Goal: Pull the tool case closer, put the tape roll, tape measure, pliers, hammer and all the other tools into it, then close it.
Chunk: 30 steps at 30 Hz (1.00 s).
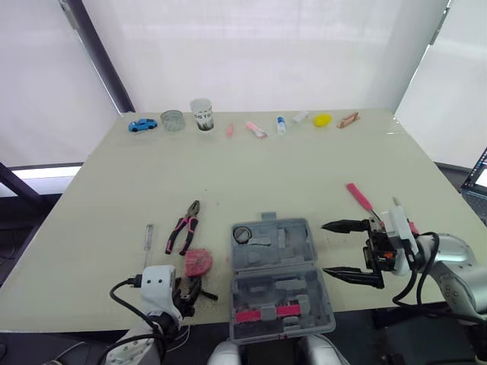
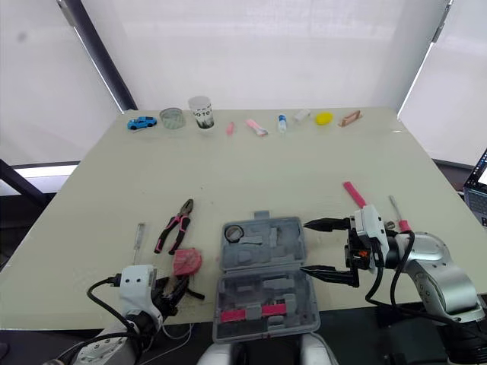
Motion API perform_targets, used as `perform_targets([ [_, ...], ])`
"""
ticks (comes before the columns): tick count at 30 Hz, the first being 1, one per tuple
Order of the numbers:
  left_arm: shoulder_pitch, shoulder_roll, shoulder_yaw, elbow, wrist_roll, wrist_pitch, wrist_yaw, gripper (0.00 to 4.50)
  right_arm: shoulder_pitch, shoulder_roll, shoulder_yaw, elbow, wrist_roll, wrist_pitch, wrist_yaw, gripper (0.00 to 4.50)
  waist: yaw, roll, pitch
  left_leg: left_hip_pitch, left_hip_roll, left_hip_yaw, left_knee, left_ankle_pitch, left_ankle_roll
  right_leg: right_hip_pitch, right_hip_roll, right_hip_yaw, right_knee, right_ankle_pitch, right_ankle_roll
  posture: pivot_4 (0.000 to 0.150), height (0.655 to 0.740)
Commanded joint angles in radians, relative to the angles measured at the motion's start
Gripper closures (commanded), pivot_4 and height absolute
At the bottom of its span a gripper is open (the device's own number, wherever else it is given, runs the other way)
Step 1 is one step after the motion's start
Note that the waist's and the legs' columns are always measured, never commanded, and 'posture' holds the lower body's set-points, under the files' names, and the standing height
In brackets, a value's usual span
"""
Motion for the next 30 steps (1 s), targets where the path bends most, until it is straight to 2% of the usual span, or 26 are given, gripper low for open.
perform_targets([
  [1, 0.032, 0.004, -0.016, -0.008, -0.008, 0.025, -0.026, 3.61, 0.004, -0.013, -0.012, -0.033, 0.013, -0.004, 0.005, 0.0, 0.0, 0.0, 0.0, 0.0, 0.0, 0.0, 0.0, 0.0, 0.0, 0.0, 0.0, 0.0, 0.0, 0.0, 0.0, 0.15, 0.74],
  [3, 0.049, 0.018, -0.012, -0.016, -0.016, 0.029, -0.047, 4.44, 0.006, -0.012, -0.012, -0.034, 0.013, -0.006, 0.005, 0.0, -0.001, 0.0, 0.0, 0.0, 0.0, 0.0, 0.0, 0.0, 0.0, 0.0, 0.0, 0.0, 0.0, 0.0, 0.0, 0.15, 0.74],
  [14, 0.177, 0.119, 0.063, -0.073, -0.069, 0.036, -0.186, 4.44, 0.052, -0.002, -0.006, -0.1, 0.017, -0.009, -0.018, 0.0, -0.001, 0.0, 0.0, 0.0, 0.0, 0.0, 0.0, 0.0, 0.0, 0.0, 0.0, 0.0, 0.0, -0.002, -0.002, 0.15, 0.74],
  [21, 0.195, 0.153, 0.104, -0.086, -0.096, 0.043, -0.225, 4.44, 0.064, 0.018, 0.006, -0.153, 0.036, 0.008, -0.05, 0.0, -0.001, 0.0, 0.0, 0.0, 0.001, -0.001, 0.0, 0.0, 0.0, 0.0, 0.0, -0.001, 0.0, -0.004, 0.0, 0.15, 0.74],
  [25, 0.221, 0.168, 0.179, -0.131, -0.156, 0.044, -0.263, 3.48, 0.065, 0.032, 0.02, -0.174, 0.039, 0.016, -0.072, 0.0, -0.001, -0.001, 0.0, 0.0, 0.001, -0.001, 0.0, 0.0, 0.0, 0.0, 0.0, -0.001, 0.0, -0.003, 0.0, 0.15, 0.74],
  [26, 0.225, 0.173, 0.192, -0.137, -0.175, 0.041, -0.28, 2.83, 0.066, 0.034, 0.022, -0.173, 0.038, 0.014, -0.074, 0.0, 0.0, -0.001, 0.0, 0.0, 0.002, -0.001, 0.0, 0.0, 0.0, 0.0, 0.0, -0.001, 0.0, -0.003, 0.0, 0.15, 0.74],
  [28, 0.237, 0.197, 0.218, -0.15, -0.198, 0.018, -0.329, 2.07, 0.066, 0.041, 0.028, -0.17, 0.035, 0.009, -0.079, 0.0, 0.002, -0.002, 0.001, 0.0, 0.002, -0.001, 0.0, 0.0, 0.0, 0.0, 0.0, -0.001, 0.0, -0.003, 0.0, 0.15, 0.74],
  [30, 0.251, 0.232, 0.249, -0.157, -0.215, -0.003, -0.389, 1.11, 0.063, 0.046, 0.032, -0.167, 0.034, 0.005, -0.084, 0.0, 0.003, -0.004, 0.001, 0.0, 0.001, -0.001, 0.0, 0.0, 0.0, 0.0, 0.0, -0.002, 0.0, -0.004, 0.0, 0.15, 0.74],
])
